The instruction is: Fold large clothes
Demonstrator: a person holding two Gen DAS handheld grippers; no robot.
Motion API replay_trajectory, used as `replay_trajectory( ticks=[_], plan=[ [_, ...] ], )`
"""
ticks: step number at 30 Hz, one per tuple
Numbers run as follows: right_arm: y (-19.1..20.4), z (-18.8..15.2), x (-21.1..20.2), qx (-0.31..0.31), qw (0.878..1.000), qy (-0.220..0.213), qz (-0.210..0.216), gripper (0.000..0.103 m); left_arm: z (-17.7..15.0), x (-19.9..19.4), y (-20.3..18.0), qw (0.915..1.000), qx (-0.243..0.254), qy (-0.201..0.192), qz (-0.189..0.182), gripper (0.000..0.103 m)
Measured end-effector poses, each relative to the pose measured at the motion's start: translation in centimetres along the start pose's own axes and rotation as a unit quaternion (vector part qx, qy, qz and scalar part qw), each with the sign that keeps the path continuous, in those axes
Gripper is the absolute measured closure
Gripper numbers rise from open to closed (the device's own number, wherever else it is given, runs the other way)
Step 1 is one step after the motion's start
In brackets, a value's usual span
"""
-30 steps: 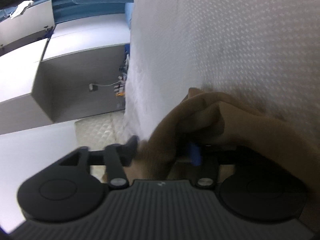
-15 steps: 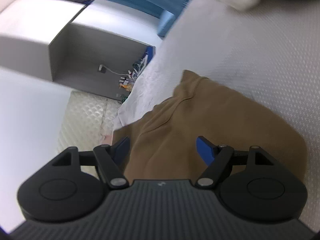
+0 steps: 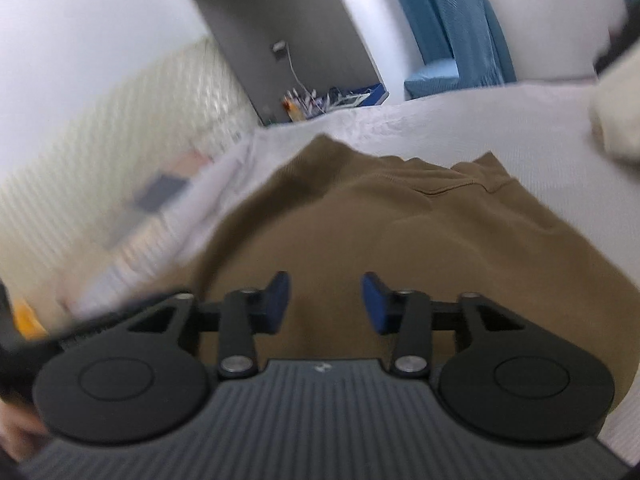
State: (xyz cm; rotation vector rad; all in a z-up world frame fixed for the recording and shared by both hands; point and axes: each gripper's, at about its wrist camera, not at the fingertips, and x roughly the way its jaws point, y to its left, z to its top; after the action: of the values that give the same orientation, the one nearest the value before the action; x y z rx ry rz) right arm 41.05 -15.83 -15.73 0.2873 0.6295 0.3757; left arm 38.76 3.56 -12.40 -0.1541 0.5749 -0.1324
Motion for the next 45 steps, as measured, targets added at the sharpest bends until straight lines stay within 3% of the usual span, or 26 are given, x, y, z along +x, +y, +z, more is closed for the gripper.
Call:
replay_trajectory(
  ticks=[6,13,22,29,37,45],
  plan=[
    [1.0,-0.4,2.5,-0.051,0.998,0.011,-0.035,0.065,0.1,3.2,-0.1,0.9994,0.018,0.026,0.013,0.044],
    [0.9,0.2,6.1,-0.064,0.996,0.021,-0.062,0.064,0.6,7.8,0.3,0.9977,0.032,0.051,0.031,0.043],
    [0.7,0.4,8.1,-0.075,0.995,0.003,-0.063,0.064,1.3,9.9,1.8,0.9983,0.019,0.052,0.018,0.042],
    [0.7,0.6,6.9,-0.053,0.997,-0.004,-0.050,0.063,1.1,6.6,3.5,0.9991,-0.025,0.022,-0.025,0.041],
    [0.8,0.0,2.6,-0.028,0.999,-0.011,-0.034,0.063,-1.7,0.1,3.0,0.9999,-0.011,-0.004,0.008,0.036],
    [0.2,-1.6,-2.6,0.032,0.999,-0.014,-0.018,0.063,-4.3,-4.4,4.5,0.9963,-0.077,-0.004,0.038,0.026]
  ],
)
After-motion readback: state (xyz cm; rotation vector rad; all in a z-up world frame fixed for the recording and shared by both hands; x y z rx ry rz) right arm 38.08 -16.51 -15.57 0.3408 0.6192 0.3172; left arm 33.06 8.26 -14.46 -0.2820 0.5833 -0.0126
